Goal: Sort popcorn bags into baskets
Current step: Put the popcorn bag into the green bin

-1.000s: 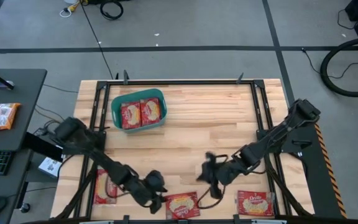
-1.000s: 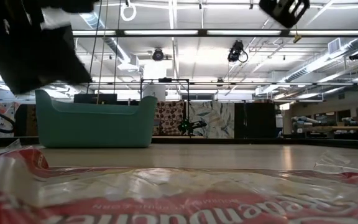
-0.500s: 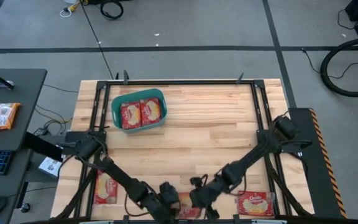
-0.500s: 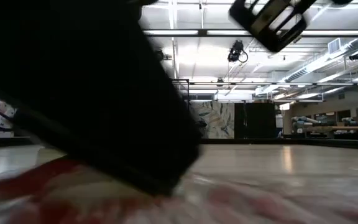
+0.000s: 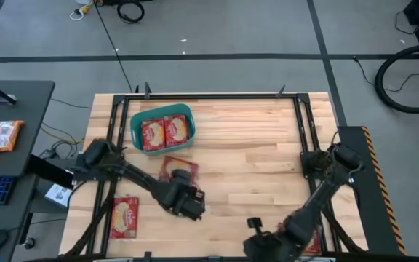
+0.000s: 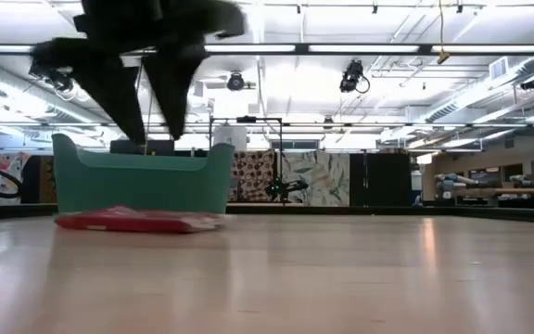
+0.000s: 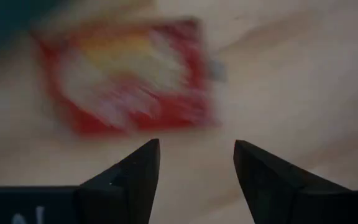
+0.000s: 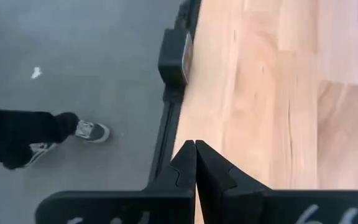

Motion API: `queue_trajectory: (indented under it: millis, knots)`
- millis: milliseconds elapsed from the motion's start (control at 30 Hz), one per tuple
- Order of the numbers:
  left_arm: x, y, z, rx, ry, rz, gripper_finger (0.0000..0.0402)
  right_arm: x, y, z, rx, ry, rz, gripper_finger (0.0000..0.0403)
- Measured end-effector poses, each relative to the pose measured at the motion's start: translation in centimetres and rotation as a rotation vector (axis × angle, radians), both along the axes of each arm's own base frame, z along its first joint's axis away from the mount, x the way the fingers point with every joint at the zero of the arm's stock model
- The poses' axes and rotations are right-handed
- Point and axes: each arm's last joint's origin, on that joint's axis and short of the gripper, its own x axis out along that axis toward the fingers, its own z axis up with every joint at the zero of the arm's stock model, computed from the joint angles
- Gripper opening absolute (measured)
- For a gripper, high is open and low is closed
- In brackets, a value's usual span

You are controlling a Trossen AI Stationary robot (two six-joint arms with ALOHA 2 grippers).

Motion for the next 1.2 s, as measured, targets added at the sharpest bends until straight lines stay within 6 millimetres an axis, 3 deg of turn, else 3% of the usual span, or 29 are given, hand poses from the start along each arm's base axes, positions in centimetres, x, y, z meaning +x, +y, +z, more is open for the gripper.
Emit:
queue_trajectory:
  millis: [167,267,433,600,800,1067,1200]
  knots:
    - [-1.0,-3.7,0.1,-0.054,-0.423,0.362,0.021,-2.6,2.1,0.3,0.056,-0.017,-0.042,0.0006]
    - [-0.4,-4.2,-1.5,-0.081,-0.491,0.395,0.0209,-4.0,3.0,0.4,0.098,-0.005,-0.052,0.0007]
    - [0.9,-2.0,-2.4,-0.066,-0.519,0.47,0.0213,-5.6,4.1,0.5,0.168,0.013,-0.082,0.0007]
    - [0.6,0.3,-3.2,-0.104,-0.299,0.549,0.0215,-6.9,5.2,0.7,0.264,0.049,-0.096,0.0007]
    - [-0.5,1.3,-4.7,-0.171,-0.115,0.65,0.0215,-8.5,6.0,0.7,0.295,0.055,-0.12,0.0008]
    - [-0.6,4.5,-6.1,-0.188,-0.096,0.754,0.0215,-9.5,6.1,0.5,0.276,0.081,-0.135,0.0008]
    - [0.0,6.7,-6.3,-0.266,-0.224,0.815,0.0216,-10.7,4.4,1.5,0.191,0.13,-0.193,0.0008]
